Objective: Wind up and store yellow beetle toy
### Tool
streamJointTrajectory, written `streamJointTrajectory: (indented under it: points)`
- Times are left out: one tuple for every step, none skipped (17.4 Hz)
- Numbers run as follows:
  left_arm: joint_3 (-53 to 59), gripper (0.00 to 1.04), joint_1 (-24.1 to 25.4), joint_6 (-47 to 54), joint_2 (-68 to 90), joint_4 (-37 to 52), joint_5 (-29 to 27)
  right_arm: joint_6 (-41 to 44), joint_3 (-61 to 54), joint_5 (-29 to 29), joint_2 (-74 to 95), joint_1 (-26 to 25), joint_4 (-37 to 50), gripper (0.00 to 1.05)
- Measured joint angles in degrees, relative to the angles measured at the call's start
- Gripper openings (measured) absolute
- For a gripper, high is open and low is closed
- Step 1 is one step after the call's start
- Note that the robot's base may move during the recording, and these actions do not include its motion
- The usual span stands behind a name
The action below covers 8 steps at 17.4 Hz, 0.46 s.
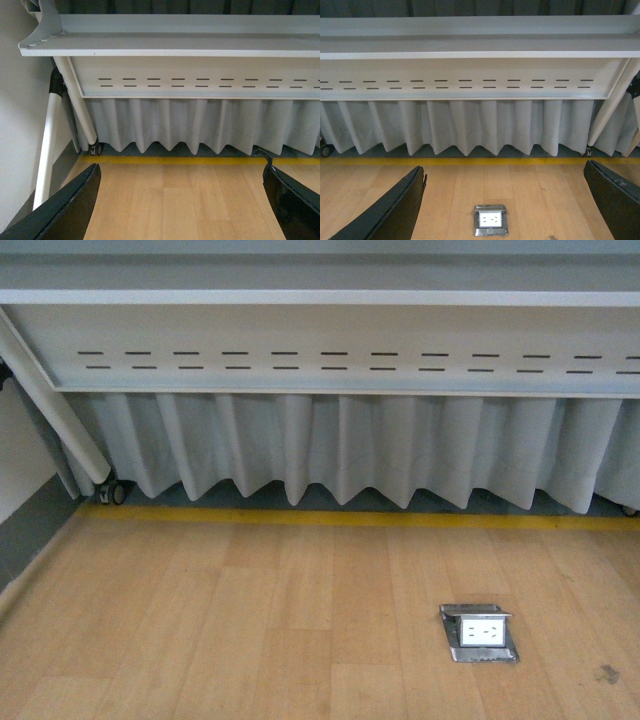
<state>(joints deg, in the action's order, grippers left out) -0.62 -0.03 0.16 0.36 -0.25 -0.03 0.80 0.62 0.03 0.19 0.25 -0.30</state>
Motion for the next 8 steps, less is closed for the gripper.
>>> streamJointTrajectory:
  points:
    - [0.00,0.98,0.00,0.00,0.00,0.00,0.00,0.00,0.00,0.00,0.00,0.00,0.00,0.98]
    - [0.00,0.98,0.00,0.00,0.00,0.00,0.00,0.00,0.00,0.00,0.00,0.00,0.00,0.98]
    - [0.00,0.98,0.00,0.00,0.00,0.00,0.00,0.00,0.00,0.00,0.00,0.00,0.00,0.98]
    - [0.00,0.98,0.00,0.00,0.00,0.00,0.00,0.00,0.00,0.00,0.00,0.00,0.00,0.98]
    - [0.00,0.98,0.00,0.00,0.00,0.00,0.00,0.00,0.00,0.00,0.00,0.00,0.00,0.98]
    - [0.00,0.98,0.00,0.00,0.00,0.00,0.00,0.00,0.00,0.00,0.00,0.00,0.00,0.98]
    - [0.00,0.98,0.00,0.00,0.00,0.00,0.00,0.00,0.00,0.00,0.00,0.00,0.00,0.98]
    - [0.00,0.98,0.00,0.00,0.00,0.00,0.00,0.00,0.00,0.00,0.00,0.00,0.00,0.98]
